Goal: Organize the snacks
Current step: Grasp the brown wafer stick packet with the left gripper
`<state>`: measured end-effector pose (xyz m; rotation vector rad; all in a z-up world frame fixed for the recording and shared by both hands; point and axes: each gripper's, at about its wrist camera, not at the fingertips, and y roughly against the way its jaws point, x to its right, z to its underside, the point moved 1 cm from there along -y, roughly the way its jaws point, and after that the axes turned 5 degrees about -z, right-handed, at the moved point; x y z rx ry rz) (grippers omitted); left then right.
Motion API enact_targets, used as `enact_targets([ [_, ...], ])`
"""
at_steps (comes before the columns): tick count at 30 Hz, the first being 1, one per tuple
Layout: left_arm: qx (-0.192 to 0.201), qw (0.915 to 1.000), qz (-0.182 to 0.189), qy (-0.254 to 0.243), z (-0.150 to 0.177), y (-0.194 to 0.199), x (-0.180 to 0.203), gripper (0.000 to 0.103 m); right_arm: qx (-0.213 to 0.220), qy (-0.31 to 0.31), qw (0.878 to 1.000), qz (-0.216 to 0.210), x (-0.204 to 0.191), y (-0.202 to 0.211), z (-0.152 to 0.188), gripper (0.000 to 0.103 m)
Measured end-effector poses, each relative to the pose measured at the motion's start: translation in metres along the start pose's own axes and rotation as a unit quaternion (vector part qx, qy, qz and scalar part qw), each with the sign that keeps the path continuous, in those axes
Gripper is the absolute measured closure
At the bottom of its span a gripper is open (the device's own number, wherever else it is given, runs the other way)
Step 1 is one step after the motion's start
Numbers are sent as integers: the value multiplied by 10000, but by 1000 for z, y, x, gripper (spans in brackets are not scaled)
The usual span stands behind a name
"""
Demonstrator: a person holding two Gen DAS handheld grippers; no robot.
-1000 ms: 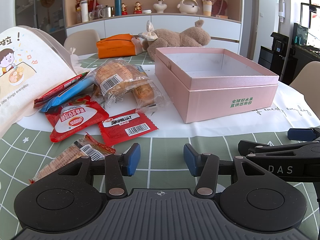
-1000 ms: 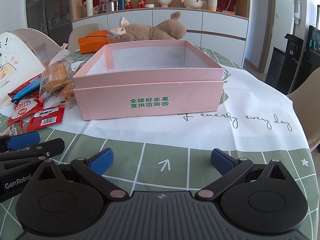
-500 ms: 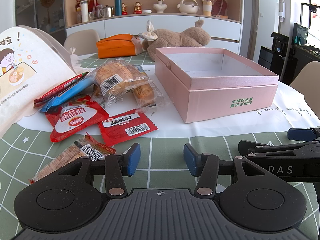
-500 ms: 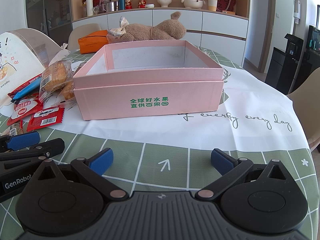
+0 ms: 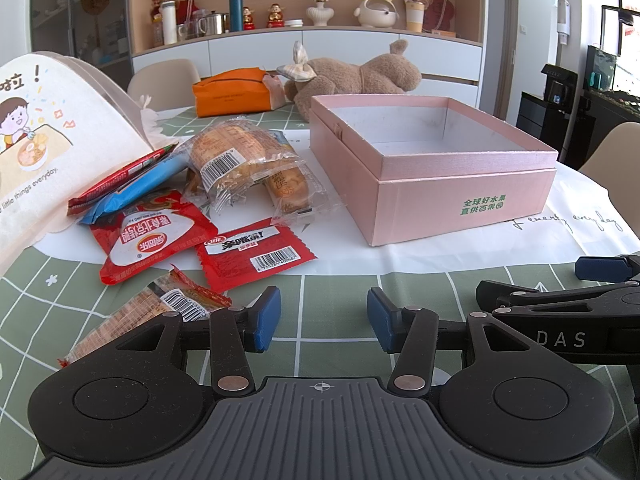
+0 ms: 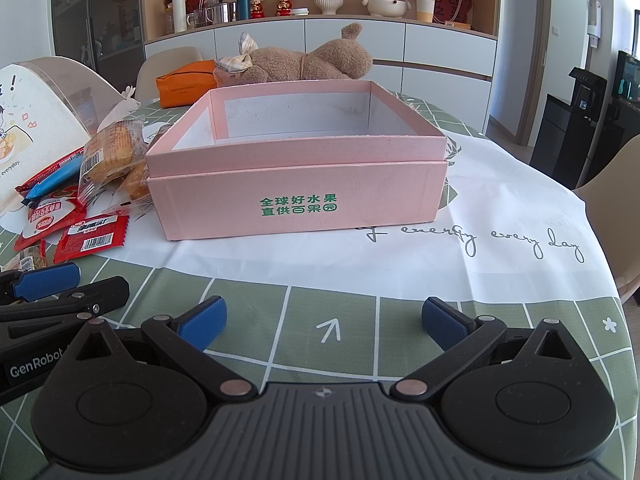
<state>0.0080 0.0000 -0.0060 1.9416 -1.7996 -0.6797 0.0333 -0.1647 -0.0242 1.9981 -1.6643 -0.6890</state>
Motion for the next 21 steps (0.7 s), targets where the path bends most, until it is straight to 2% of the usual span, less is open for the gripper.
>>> enact_targets([
  [7, -31, 10000, -13, -58, 0, 1, -1, 48, 1, -2, 10000, 0, -3, -1, -1, 0],
  [9, -350, 9992, 168, -43, -7, 7, -6, 52, -15, -28, 10000, -24, -3, -1, -2, 0],
  [12, -990, 9925, 700, -127, -25, 9, -12, 51, -652, 68, 9977, -194, -3, -2, -14, 0],
  [15, -1493, 9841, 925, -271, -48, 8, -30, 51, -928, 93, 9955, -177, -6, -11, -19, 0],
  [19, -1829, 9778, 845, -580, -68, 2, -70, 52, -1425, 97, 9895, -206, -15, -24, -35, 0],
  [21, -2079, 9712, 793, -849, -70, -3, -88, 53, -1592, 110, 9866, -344, -23, -27, -44, 7],
])
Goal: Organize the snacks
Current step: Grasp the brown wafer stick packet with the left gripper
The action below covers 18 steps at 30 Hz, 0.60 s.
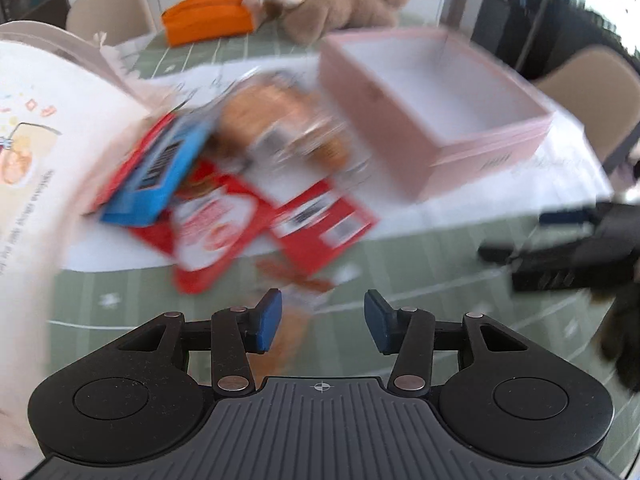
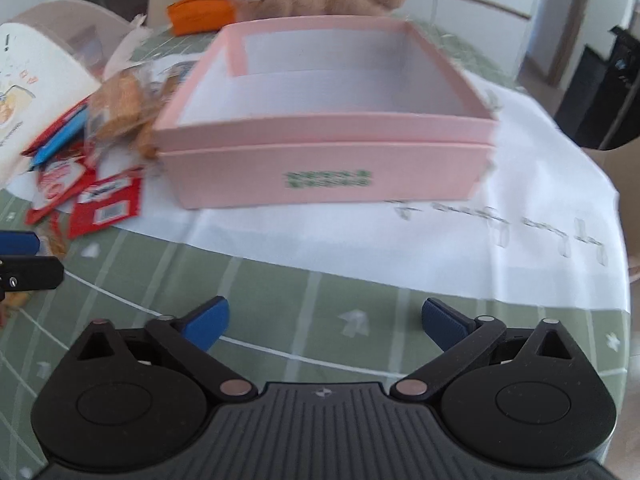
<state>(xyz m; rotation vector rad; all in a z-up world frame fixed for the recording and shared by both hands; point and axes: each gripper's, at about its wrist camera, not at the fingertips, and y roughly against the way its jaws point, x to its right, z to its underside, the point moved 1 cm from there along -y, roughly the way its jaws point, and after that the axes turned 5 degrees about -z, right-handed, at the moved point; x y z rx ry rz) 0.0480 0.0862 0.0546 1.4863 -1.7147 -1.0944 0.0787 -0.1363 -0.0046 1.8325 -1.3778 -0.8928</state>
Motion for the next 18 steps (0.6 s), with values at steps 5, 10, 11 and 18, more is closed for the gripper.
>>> enact_targets([
  [5, -294, 9984, -9, -491, 15, -10, -25, 51, 196, -121, 9973, -693, -48, 2, -23, 10],
  [10, -336, 9983, 120, -463, 21, -24, -39, 52, -3, -239, 9946, -1010, -105, -24, -53, 11],
  [11, -311, 9985, 149, -434, 21, -23, -41, 54, -22, -210, 9953, -942, -115, -31, -58, 11],
  [18, -227, 9991, 365, -46, 10, -28, -60, 60, -306, 472, 9975, -427, -166, -60, -75, 43],
])
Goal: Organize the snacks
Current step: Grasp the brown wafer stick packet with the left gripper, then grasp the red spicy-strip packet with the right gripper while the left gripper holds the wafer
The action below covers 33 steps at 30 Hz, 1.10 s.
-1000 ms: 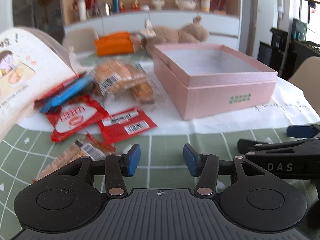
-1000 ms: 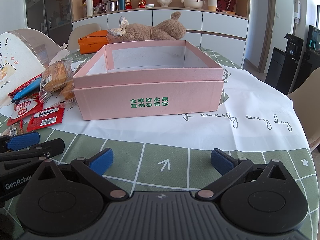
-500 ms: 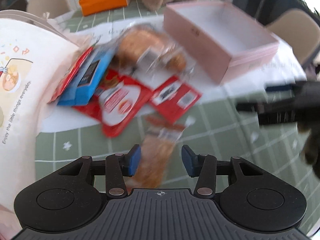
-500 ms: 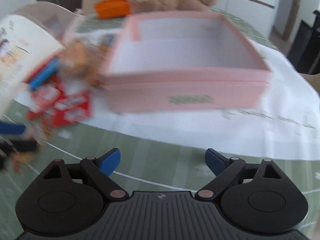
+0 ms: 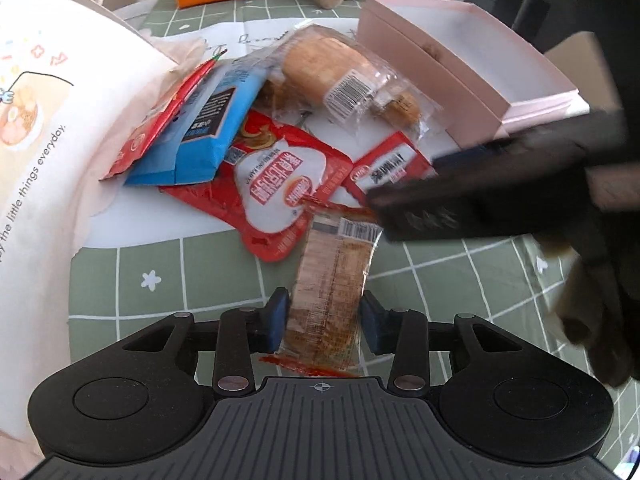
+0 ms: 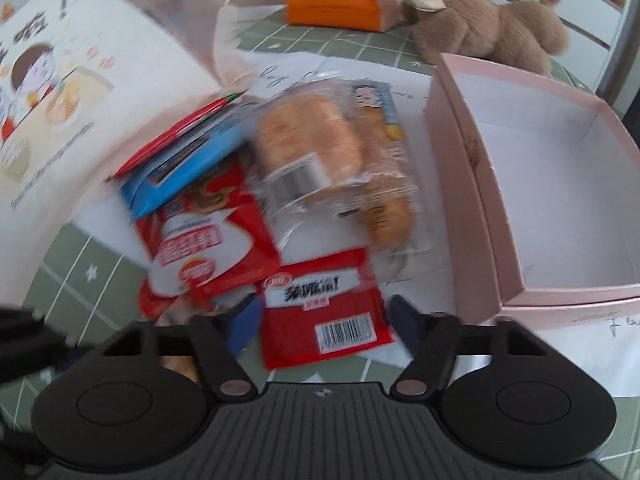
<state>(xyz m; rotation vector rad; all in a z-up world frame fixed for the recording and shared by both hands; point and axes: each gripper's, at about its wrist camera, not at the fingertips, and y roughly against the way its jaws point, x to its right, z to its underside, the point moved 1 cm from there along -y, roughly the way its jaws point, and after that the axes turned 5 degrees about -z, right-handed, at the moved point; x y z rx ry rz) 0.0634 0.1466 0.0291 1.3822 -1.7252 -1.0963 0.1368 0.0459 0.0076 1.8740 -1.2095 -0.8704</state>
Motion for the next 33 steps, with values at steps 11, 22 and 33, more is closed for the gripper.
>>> enact_targets([
  [11, 122, 9983, -8, 562, -26, -12, 39, 61, -163, 125, 9997, -125, 64, 41, 35, 65],
  [22, -62, 9941, -547, 930, -10, -3, 33, 61, 202, 735, 9947, -683, 59, 17, -3, 38],
  [33, 21, 9957, -401, 834, -22, -10, 50, 61, -58, 511, 9985, -187, 95, 32, 24, 37],
])
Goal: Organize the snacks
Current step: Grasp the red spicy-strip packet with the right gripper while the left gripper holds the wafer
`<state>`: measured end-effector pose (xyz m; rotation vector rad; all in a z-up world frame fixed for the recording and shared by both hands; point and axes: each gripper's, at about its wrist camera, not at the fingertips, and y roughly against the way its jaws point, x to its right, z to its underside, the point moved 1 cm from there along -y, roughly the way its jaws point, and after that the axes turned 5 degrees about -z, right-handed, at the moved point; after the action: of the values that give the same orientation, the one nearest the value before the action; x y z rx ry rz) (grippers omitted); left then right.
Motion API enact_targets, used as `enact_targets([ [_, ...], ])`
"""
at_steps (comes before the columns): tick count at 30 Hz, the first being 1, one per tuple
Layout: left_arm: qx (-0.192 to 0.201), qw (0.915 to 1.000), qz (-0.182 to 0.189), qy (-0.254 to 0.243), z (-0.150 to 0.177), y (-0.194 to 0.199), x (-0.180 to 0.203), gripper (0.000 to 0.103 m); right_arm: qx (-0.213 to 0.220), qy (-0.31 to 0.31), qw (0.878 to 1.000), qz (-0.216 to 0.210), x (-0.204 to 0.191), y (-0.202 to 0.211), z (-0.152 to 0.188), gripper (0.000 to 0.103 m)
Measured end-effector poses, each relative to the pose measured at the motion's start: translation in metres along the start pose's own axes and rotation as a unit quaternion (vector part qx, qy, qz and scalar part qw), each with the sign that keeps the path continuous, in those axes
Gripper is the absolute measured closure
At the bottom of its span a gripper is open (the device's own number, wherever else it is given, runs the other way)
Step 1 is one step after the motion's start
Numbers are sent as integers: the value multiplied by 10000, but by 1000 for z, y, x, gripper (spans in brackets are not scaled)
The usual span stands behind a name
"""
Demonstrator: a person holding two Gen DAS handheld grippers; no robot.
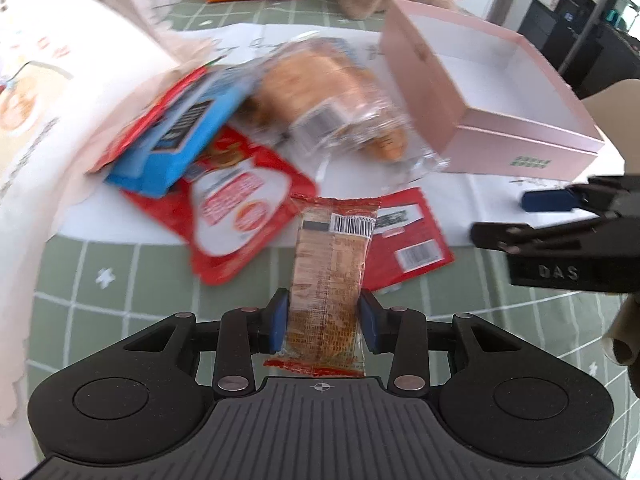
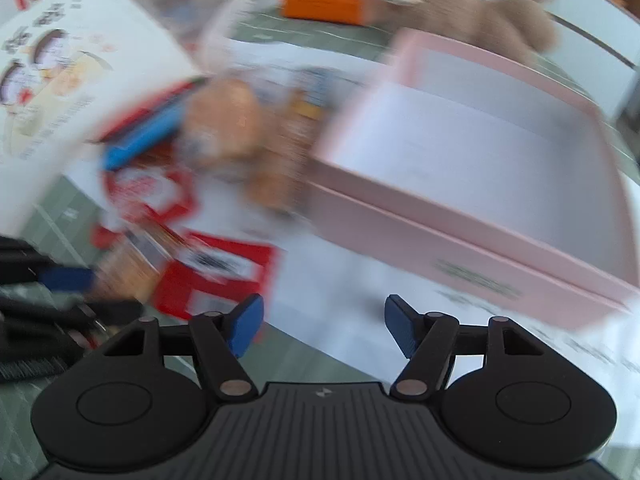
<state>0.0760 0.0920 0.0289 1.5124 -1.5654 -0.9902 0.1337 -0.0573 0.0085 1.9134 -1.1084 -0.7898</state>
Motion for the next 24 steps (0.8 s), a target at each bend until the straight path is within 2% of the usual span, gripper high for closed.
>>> enact_targets([
  [2, 36, 10000, -5, -15, -2, -1, 3, 61, 51, -48, 9998, 207, 13, 9, 11, 37],
  [6, 66, 9997, -222, -2, -7, -3, -5, 62, 320, -417, 9983, -246, 22, 29, 23, 37],
  [11, 149, 9973, -662, 264, -8, 0, -34, 62, 460, -453, 9960, -616, -12, 23, 19, 34],
  [13, 159, 9964, -736, 379, -8, 1, -45, 62, 476, -440, 9962, -580, -29, 10, 12, 34],
  [15, 148, 9956, -793, 471, -7, 2, -55, 62, 560, -379, 9969, -408, -45, -3, 7, 29],
  [17, 125, 9955, -771, 536, -7, 2, -63, 62, 639, -248, 9974, -223, -62, -11, 1, 27],
  [19, 115, 9956, -708, 600, -6, 3, -67, 62, 643, -79, 9977, -215, -73, -18, -3, 25],
  [21, 126, 9956, -690, 623, -6, 3, -67, 62, 633, 84, 9979, -118, -82, -23, -6, 25],
  [24, 95, 9961, -629, 619, -6, 4, -62, 62, 544, 300, 9981, -16, -86, -23, -8, 32],
])
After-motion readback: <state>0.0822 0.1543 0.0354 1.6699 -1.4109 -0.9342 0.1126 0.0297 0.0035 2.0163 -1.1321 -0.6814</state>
